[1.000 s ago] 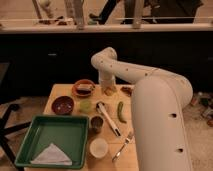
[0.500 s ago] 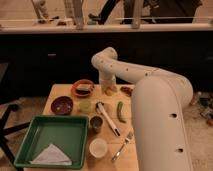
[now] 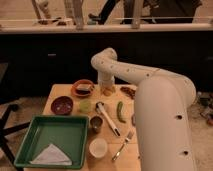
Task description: Place apple in purple bowl
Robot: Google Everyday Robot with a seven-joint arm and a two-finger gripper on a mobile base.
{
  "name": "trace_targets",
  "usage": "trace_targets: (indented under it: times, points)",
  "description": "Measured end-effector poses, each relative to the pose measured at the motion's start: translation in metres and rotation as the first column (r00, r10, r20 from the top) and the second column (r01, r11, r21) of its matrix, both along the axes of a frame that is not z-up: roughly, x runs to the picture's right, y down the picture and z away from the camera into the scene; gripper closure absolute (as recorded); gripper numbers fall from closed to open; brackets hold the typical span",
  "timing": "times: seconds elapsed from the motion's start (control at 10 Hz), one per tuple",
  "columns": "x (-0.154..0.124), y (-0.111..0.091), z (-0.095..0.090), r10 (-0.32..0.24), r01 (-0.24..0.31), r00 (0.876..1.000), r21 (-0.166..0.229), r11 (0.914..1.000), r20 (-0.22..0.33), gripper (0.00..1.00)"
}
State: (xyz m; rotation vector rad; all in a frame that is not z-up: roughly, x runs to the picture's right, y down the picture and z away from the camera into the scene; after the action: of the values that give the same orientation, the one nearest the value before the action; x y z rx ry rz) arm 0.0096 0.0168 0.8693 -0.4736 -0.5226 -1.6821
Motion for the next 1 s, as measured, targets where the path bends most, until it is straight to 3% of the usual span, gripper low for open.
trace_targets:
  times: [0.5,1.0]
  points:
    - [-0.062,-0.001,-0.023,-0.086,0.080,0.988,0.045,0.9958,0.130,1.00]
    - [-0.114,0.003,-0.035,-0.142,0.129,0.969,0.073,0.9889,0.200,1.00]
